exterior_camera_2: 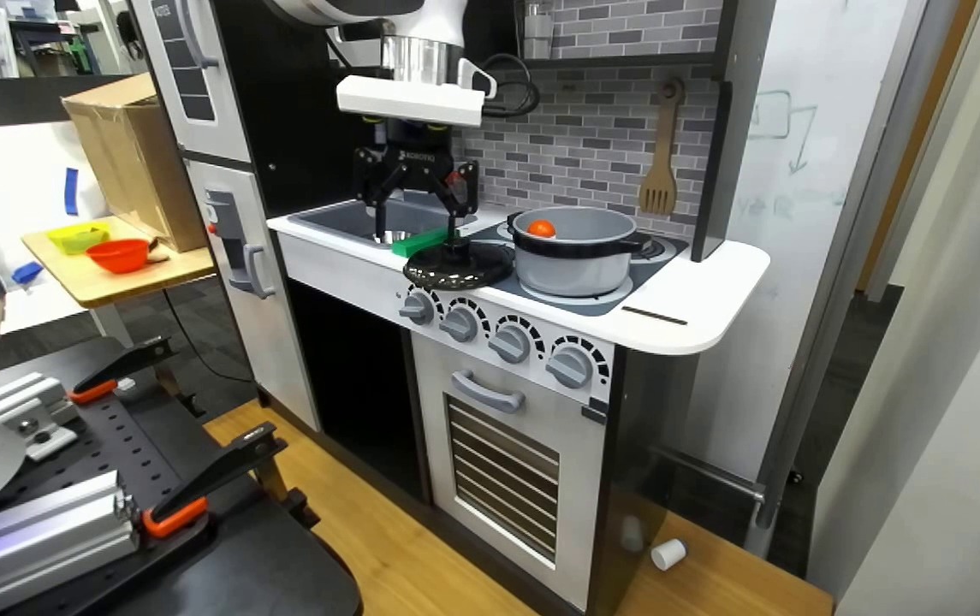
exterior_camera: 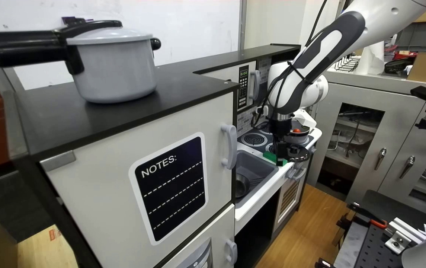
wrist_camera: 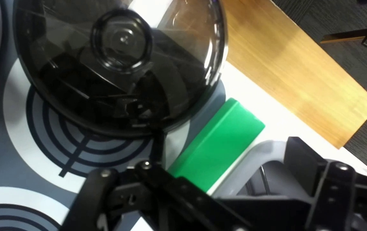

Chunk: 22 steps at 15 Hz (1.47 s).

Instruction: Pick up and put down the green block then put the salt cellar inside the pot and the green block in the sink

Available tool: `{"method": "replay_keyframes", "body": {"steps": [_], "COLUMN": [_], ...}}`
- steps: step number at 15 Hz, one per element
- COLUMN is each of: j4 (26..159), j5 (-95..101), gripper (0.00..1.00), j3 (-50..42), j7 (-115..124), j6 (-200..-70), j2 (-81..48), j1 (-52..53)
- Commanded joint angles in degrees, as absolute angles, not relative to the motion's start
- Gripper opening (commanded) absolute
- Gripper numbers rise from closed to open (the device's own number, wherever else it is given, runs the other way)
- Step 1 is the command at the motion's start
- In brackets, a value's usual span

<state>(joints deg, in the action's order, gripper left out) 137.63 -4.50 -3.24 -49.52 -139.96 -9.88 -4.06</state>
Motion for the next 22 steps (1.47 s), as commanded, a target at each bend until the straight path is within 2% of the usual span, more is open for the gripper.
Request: {"method": "replay_keyframes", "body": {"steps": [1, 9, 10, 19, 21, 22], "j4": [136.13, 135.93, 136.06, 137.45, 138.31, 138.63], "j5": [-3.89, -3.57, -3.54, -3.94, -4.83, -5.01], "gripper": [0.64, 0.08, 0.12, 0.2, 0.08, 0.08], "j3": [-2.35, -2.54, -2.55, -1.85, -0.92, -0.5], "j7": [-49.74, -49.66, -49.65, -51.19, -53.59, -54.61], "j6": [-139.5, -139.25, -139.31, -138.31, -137.59, -137.38], "j2": [-10.99, -10.63, -10.42, -8.11, -6.52, -5.89], "j1": [-5.26, -5.53, -5.53, -5.22, -4.91, -4.74]}}
